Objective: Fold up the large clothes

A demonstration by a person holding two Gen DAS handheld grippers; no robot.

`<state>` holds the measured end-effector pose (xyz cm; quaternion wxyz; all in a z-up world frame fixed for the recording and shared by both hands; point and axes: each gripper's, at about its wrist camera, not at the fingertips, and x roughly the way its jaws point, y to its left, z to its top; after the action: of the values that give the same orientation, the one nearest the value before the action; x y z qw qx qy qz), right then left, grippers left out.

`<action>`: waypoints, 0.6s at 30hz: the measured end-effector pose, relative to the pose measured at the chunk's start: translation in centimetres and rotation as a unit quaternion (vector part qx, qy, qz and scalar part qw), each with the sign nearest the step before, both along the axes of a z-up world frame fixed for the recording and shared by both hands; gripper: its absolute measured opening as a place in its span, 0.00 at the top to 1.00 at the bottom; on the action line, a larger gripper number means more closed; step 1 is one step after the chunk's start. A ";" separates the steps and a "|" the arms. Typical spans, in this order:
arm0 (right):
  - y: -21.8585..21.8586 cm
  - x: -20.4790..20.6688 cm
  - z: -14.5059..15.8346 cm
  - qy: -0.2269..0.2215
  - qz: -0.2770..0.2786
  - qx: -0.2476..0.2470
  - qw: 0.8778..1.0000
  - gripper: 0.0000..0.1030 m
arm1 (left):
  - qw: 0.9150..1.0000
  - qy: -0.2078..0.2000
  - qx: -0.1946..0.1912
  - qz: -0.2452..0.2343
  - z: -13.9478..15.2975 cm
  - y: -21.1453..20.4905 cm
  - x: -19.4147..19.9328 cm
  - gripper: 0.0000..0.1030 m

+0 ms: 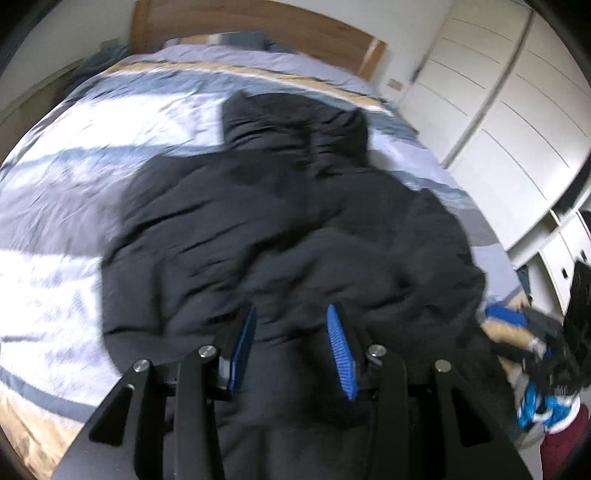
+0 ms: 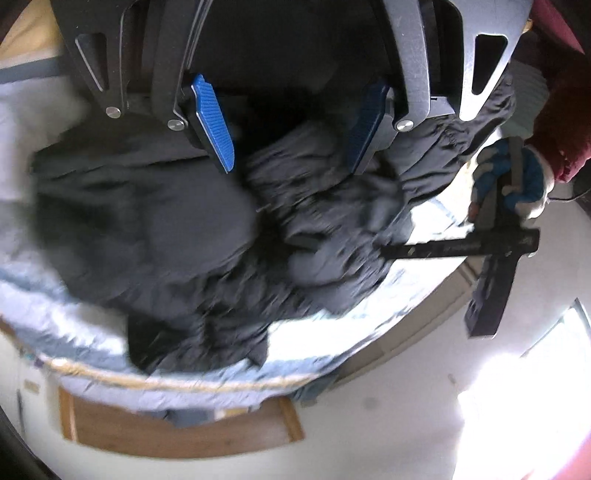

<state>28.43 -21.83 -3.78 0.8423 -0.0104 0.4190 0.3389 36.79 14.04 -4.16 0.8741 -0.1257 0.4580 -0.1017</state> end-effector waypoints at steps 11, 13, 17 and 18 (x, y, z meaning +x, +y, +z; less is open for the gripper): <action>-8.3 9.9 0.1 -0.037 -0.127 -0.031 0.991 0.37 | 0.998 0.015 -0.036 -0.057 -1.7 -11.5 4.6 0.63; -8.6 11.4 -1.0 -0.025 -0.134 -0.029 0.990 0.37 | 0.998 0.028 -0.023 -0.058 -3.2 -12.4 5.2 0.60; -8.2 13.3 -6.2 0.035 -0.127 -0.039 0.991 0.37 | 0.997 0.054 -0.022 -0.044 -6.0 -13.0 5.9 0.57; -8.0 13.1 -7.3 0.040 -0.125 -0.047 0.990 0.36 | 0.997 0.059 -0.023 -0.040 -6.4 -13.0 6.1 0.57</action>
<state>41.56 -29.84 -11.12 0.8590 0.0160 0.4662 0.2111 42.92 1.02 -10.57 0.8377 -0.1334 0.5109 -0.1393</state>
